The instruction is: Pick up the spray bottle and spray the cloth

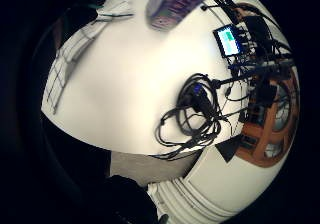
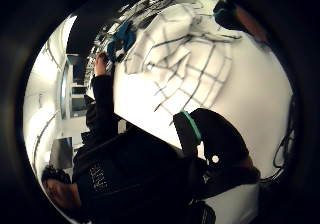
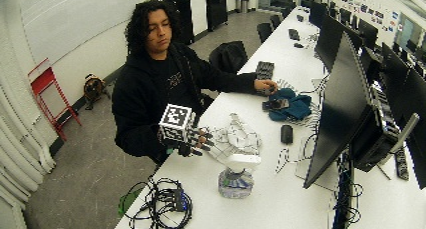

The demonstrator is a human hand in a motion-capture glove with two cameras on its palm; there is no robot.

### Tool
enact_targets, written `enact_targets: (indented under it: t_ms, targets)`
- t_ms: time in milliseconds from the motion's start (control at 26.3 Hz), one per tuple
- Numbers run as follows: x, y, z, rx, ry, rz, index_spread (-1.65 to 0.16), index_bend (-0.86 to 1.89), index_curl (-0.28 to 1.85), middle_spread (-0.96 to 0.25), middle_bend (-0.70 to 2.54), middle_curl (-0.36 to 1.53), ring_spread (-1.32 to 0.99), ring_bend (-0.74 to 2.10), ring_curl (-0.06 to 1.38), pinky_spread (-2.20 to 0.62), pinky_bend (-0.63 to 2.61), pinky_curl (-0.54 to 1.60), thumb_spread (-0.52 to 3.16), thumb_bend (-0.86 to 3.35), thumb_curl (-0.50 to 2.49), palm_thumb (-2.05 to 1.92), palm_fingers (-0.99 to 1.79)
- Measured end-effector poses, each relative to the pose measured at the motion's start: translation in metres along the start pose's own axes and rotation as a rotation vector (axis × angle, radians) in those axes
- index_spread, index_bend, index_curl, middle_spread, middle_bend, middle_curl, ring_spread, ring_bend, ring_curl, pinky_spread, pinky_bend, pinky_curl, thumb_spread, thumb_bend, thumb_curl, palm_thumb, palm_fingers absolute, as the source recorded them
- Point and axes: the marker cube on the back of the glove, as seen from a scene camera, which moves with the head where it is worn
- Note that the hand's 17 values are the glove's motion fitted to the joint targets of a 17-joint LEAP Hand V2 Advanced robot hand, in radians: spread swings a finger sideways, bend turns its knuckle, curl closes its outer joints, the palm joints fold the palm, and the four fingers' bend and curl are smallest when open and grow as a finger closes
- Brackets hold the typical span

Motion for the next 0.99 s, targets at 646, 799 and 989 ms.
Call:
enact_targets:
  t_ms: [646, 799, 989]
  targets:
    - [0.104, -0.073, -0.127, 0.279, 0.015, 0.299, -0.36, 0.20, 0.31, -0.15, 0.26, 0.32, -0.21, 0.44, 0.30, 0.04, 0.22, 0.28, 1.14, 0.03, 0.25, 0.55, 0.95]
    - [0.117, -0.098, -0.131, 0.286, -0.019, 0.355, -0.33, 0.32, 0.36, -0.18, 0.31, 0.36, -0.22, 0.38, 0.30, 0.01, 0.14, 0.26, 1.10, -0.03, 0.25, 0.49, 1.11]
    - [0.118, -0.131, -0.112, 0.224, -0.257, 0.297, -0.33, 0.12, 0.34, -0.18, 0.34, 0.38, -0.22, 0.42, 0.34, -0.01, 0.19, 0.29, 1.04, -0.04, 0.25, 0.45, 1.04]
